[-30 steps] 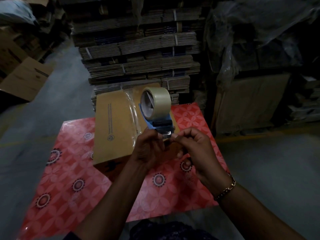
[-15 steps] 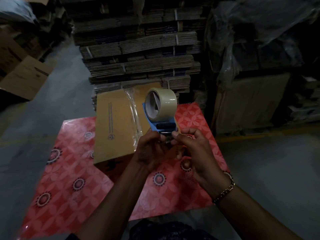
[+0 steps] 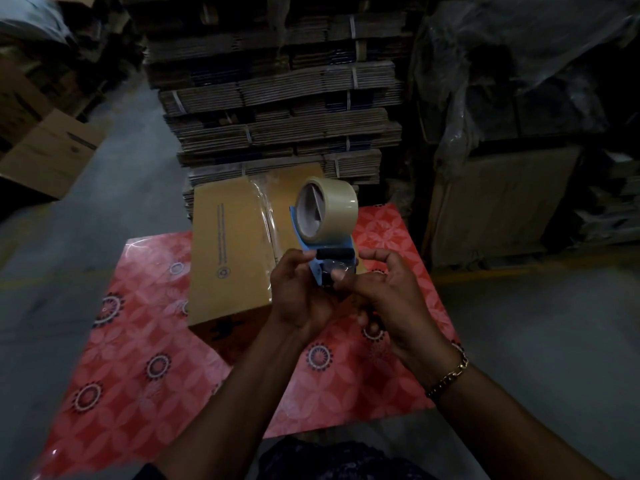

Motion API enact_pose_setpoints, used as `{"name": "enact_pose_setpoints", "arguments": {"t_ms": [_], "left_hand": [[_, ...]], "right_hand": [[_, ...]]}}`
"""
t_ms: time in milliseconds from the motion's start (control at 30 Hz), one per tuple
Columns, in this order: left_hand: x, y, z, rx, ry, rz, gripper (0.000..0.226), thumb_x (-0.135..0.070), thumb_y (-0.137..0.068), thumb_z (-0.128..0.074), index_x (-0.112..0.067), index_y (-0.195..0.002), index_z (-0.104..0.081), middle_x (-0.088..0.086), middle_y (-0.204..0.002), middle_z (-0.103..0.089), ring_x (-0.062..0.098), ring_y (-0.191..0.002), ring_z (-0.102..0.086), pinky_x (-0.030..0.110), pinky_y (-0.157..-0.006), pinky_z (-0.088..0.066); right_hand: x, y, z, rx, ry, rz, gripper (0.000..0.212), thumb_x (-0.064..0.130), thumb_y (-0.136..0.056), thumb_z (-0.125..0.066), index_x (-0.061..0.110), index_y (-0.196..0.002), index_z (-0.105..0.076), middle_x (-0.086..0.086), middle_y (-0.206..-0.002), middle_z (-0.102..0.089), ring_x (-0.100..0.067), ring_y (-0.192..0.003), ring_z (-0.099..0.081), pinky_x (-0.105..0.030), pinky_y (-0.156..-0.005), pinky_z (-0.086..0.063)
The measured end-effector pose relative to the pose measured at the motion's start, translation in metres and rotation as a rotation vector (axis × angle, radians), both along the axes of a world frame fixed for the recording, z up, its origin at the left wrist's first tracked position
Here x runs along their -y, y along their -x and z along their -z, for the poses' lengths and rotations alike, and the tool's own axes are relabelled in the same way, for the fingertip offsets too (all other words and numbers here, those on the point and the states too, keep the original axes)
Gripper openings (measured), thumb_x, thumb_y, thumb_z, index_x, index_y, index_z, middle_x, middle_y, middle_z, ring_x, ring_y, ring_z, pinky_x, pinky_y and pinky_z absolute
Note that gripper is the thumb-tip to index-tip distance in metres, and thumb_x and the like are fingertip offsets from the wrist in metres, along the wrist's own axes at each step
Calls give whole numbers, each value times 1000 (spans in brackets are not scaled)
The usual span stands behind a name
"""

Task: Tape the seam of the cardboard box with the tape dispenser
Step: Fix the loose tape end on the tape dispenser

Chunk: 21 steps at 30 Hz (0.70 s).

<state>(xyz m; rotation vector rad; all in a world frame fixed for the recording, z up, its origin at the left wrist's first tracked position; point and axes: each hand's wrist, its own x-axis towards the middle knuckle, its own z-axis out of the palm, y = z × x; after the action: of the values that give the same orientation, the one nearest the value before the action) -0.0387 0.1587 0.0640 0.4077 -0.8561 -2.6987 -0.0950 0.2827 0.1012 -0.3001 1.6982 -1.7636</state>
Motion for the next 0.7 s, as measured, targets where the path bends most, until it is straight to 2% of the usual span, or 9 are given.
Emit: {"name": "enact_pose_setpoints", "arguments": {"t_ms": [67,167,267,333,400,500,600,700], "left_hand": [[-2,2,1,-4,-16,-22,71,-34,-67,-71,1,-128,-58,20,-110,-58,34,-99,-55,43,-88,-41],[-3,3,2,3,-24,-26,77,-35,-64,-73,2,-129,-55,20,-109,-58,33,-98,-56,42,-86,-44],[-3,3,3,0,-11,-18,76,-36,-63,-74,2,-126,-55,19,-100,-57,27,-82,-59,38,-77,-45],[-3,2,2,-14,-23,-8,72,-35,-63,-74,1,-123,-55,16,-96,-55,23,-72,-54,37,-72,-40],[-2,2,3,-22,-27,0,72,-35,-63,-74,1,-123,-56,15,-96,-58,23,-74,-57,37,-69,-41],[-3,2,1,-16,-2,4,73,-37,-62,-73,1,-123,-56,13,-91,-64,20,-68,-63,32,-58,-50],[-2,2,2,10,26,14,74,-39,-63,-71,2,-124,-56,15,-92,-63,25,-70,-60,33,-51,-50],[-1,3,2,16,17,30,72,-38,-67,-68,2,-125,-55,16,-94,-63,27,-74,-59,33,-53,-50]], "right_hand": [[2,1,1,-10,-37,-11,59,25,-73,-88,27,-119,-52,-1,-76,-73,-15,-35,-49,-20,-37,-32],[3,2,1,-1,-59,-16,61,25,-72,-88,27,-121,-52,2,-71,-71,-15,-36,-49,-20,-38,-32],[1,3,-1,56,-44,-33,53,27,-77,-83,24,-122,-55,3,-70,-73,-14,-37,-48,-19,-38,-30],[0,3,-2,113,-20,-44,46,33,-82,-77,21,-122,-57,-1,-79,-79,-13,-38,-49,-18,-39,-29],[0,4,-1,154,-7,-40,42,32,-85,-73,20,-123,-58,-4,-87,-81,-13,-40,-52,-17,-39,-28],[1,5,2,198,6,-48,38,21,-89,-64,19,-125,-56,-7,-93,-81,-15,-43,-56,-16,-38,-30],[1,7,1,225,24,-59,43,12,-86,-53,19,-128,-54,-9,-94,-81,-17,-45,-56,-16,-38,-30],[1,10,0,229,53,-93,44,24,-87,-50,20,-131,-52,-10,-93,-80,-18,-44,-57,-16,-37,-32]]}}
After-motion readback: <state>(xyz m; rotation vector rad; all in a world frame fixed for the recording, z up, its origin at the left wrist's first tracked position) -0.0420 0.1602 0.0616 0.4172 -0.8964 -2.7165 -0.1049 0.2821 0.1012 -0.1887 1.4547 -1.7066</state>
